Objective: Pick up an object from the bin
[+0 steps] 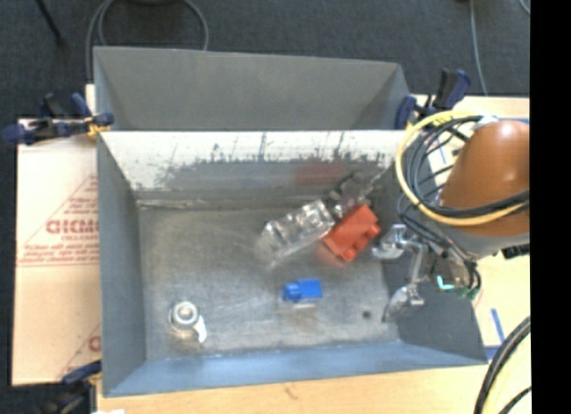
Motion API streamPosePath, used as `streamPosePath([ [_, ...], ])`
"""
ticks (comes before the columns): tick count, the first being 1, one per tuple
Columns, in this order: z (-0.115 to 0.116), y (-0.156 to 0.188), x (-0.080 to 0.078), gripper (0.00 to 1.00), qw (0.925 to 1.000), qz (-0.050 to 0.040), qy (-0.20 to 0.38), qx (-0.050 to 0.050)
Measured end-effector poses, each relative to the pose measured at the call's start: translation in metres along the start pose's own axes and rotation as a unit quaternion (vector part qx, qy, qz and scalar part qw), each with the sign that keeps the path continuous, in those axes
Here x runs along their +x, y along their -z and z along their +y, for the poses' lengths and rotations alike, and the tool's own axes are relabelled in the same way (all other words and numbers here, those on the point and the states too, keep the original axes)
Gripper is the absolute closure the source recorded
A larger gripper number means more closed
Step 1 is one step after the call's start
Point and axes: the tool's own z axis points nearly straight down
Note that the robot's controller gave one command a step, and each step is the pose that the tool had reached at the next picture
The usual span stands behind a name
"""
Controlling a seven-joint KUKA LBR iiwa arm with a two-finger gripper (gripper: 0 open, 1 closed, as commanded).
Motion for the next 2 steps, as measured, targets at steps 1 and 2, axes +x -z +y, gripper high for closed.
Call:
streamPosePath([
  [1,0.039,-0.106,-0.014,0.0,0.9975,-0.0056,-0.07,0.0],
  [2,0.064,-0.089,-0.029,0.0,0.9898,-0.0046,-0.142,-0.001],
])
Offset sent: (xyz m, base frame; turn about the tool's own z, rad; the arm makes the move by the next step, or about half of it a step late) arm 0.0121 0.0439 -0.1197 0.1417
